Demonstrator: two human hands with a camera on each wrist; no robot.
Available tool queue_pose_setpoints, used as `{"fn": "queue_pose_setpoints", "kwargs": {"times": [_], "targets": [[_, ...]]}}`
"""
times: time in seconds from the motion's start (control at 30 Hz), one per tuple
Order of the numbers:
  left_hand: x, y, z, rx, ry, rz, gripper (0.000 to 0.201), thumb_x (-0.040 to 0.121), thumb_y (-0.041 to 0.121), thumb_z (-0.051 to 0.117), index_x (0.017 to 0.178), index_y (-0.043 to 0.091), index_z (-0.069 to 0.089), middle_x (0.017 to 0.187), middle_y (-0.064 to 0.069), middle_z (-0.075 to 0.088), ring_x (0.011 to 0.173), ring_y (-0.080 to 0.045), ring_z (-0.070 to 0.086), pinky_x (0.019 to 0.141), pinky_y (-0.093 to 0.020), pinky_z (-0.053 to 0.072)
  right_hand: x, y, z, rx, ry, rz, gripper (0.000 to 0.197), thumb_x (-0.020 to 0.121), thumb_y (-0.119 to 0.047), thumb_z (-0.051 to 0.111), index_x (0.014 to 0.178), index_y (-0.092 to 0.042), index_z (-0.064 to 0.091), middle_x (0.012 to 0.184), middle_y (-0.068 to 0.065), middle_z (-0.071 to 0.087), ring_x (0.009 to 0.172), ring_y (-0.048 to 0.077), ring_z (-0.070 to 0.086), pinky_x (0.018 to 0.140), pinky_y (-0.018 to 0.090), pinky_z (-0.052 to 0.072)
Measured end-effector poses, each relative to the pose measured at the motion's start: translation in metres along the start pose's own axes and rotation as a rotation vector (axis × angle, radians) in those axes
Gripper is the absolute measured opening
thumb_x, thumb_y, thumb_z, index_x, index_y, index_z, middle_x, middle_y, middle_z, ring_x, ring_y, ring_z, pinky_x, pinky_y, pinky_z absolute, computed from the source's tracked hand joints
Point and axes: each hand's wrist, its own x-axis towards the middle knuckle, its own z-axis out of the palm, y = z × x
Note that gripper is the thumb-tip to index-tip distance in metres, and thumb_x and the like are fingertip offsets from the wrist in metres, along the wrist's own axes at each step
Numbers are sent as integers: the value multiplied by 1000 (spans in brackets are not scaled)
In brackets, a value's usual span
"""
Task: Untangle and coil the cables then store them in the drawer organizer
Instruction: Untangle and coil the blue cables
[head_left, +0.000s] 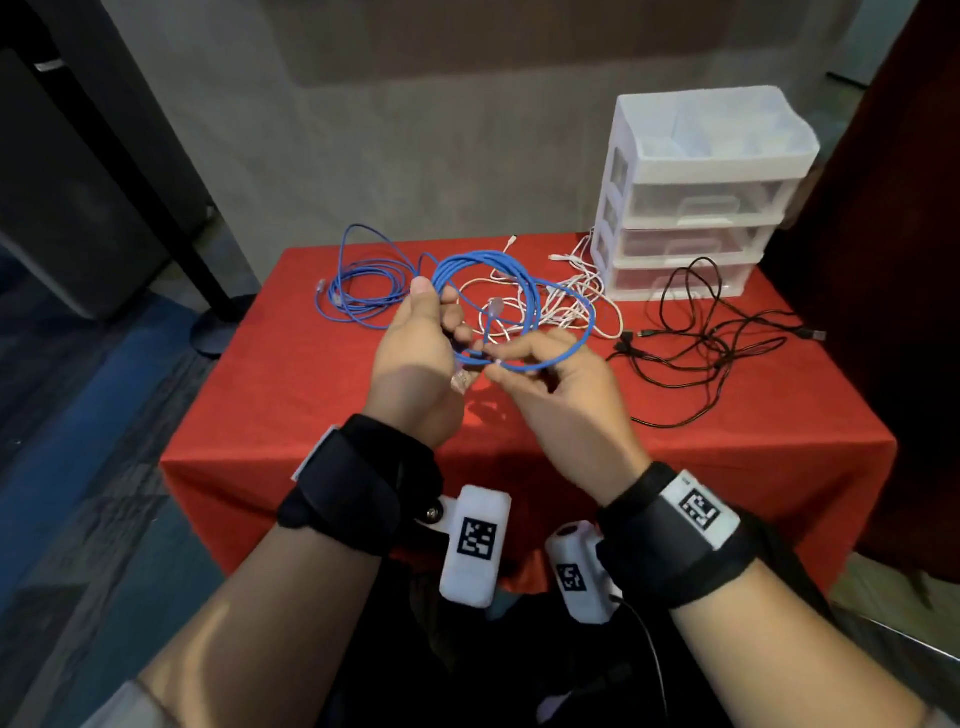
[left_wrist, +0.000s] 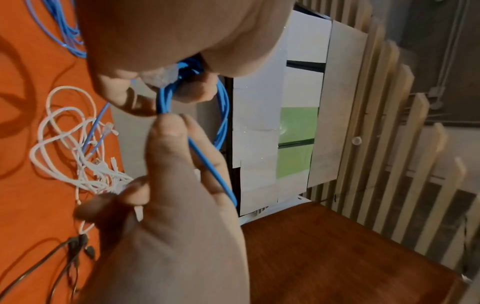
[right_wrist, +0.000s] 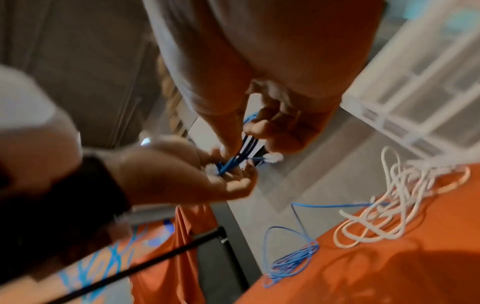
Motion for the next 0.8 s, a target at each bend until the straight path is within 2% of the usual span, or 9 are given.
{"fn": "queue_pose_setpoints", "kwargs": {"times": [0.17,0.23,0.3,0.43,0.57,0.63,0.7,0.73,0.8], "targets": [[-1,-2,-4,-22,12,-21,39,110,40,34,84,17,52,49,11,40,42,-5,38,54,-24,44,-4,8,0,-119,-57,-82,20,88,-13,77,104,-25,80,95,-15,74,86,2,69,77,23,52],[2,-1,-6,-49,50,-13,40,110,39,34,84,15,51,46,11,35,35,-5,30,44,-20,38,-6,3,-4,43,-262,-19,29,92,1,70,119,-10,75,88,-24,72,84,-9,65,79,9,46],[5,2,-10,-40,84,28,40,110,38,34,83,14,51,45,11,32,33,-5,25,38,-19,30,-8,2,-12,162,-427,75,34,96,7,63,127,-6,70,79,-23,68,72,-7,57,73,9,43],[10,12,-24,-19,81,105,40,110,37,35,83,14,52,48,12,29,38,-3,19,37,-18,23,-2,17,-37,267,-208,248,29,102,-2,54,101,-21,76,78,1,64,66,15,53,63,28,44],[-8,9,-21,145,-166,21,38,108,40,39,84,15,52,54,9,24,42,-3,16,39,-18,16,15,21,-55,75,-98,141,25,101,-15,61,120,-29,71,102,4,67,78,13,59,69,39,49],[-21,4,-14,247,-330,32,36,109,37,38,86,13,52,57,7,26,45,-4,15,43,-19,15,20,13,-57,108,-237,115,36,100,-13,62,132,-29,65,122,10,68,88,18,67,73,47,54],[-30,1,-9,353,-449,88,34,109,33,37,87,11,50,61,4,31,48,-7,16,45,-20,16,22,4,-56,108,-395,104,35,96,-12,68,128,-26,68,122,19,70,94,29,70,83,59,55],[-33,0,-7,396,-470,122,34,109,32,37,87,10,50,62,2,33,49,-8,19,45,-21,17,23,1,-55,115,-447,111,31,94,-10,71,122,-22,72,113,18,73,93,26,69,85,57,54],[-35,-1,-5,492,-427,179,34,109,32,39,86,13,55,68,-2,40,53,-9,29,46,-20,23,25,-2,-55,111,-458,111,21,92,-7,73,110,-18,75,94,1,77,84,8,63,82,34,55]]}}
